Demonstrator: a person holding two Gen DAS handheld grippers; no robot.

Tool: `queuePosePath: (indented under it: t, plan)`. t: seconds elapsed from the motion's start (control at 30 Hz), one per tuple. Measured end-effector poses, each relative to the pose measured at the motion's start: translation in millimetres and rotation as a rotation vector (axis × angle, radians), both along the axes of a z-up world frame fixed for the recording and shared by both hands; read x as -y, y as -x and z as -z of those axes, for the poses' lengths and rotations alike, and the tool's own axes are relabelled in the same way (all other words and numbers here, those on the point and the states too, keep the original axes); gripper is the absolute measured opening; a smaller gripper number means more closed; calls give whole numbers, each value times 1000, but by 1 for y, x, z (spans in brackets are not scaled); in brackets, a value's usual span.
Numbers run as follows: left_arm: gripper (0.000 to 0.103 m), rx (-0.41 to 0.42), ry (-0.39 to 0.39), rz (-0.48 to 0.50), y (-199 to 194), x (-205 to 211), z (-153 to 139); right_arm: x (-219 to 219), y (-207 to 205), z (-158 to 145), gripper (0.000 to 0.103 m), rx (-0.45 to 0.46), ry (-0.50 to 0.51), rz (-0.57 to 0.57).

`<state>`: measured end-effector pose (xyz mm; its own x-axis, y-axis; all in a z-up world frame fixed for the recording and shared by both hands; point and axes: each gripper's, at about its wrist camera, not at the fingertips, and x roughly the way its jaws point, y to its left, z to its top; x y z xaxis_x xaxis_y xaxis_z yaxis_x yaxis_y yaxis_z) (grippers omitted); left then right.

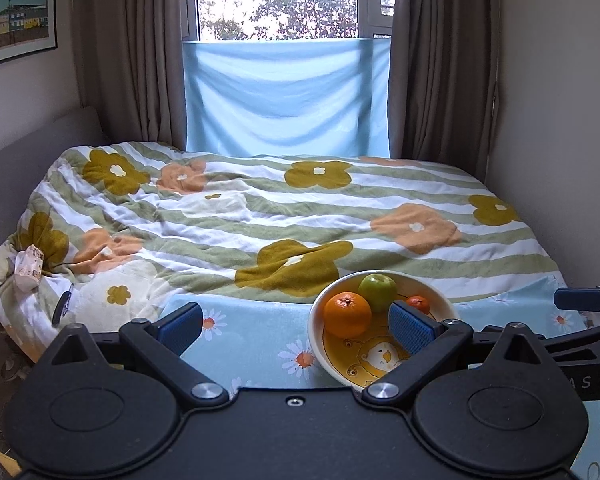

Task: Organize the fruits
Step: 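Withdraw both open tools away from the bowl, then grasp a red tomato with the left tool while the right tool grasps a tangerine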

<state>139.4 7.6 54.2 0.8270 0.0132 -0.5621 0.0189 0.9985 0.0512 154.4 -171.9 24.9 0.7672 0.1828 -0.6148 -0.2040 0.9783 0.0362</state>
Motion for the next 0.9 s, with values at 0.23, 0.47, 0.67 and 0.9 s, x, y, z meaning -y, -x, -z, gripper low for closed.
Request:
queuePosePath:
  t: [0.23, 0.47, 0.67, 0.9]
  plan:
    - [101, 38, 2, -41, 58, 12, -1, 13, 56, -3, 103, 25, -16, -16]
    - [101, 21, 1, -91, 106, 26, 19, 38, 100, 17, 103, 16, -4, -35]
    - [101, -41, 17, -94, 129, 39, 49, 63, 127, 47, 103, -16, 35, -24]
    - [99, -103, -2, -52, 139, 54, 92, 87, 139, 89, 103, -65, 37, 17]
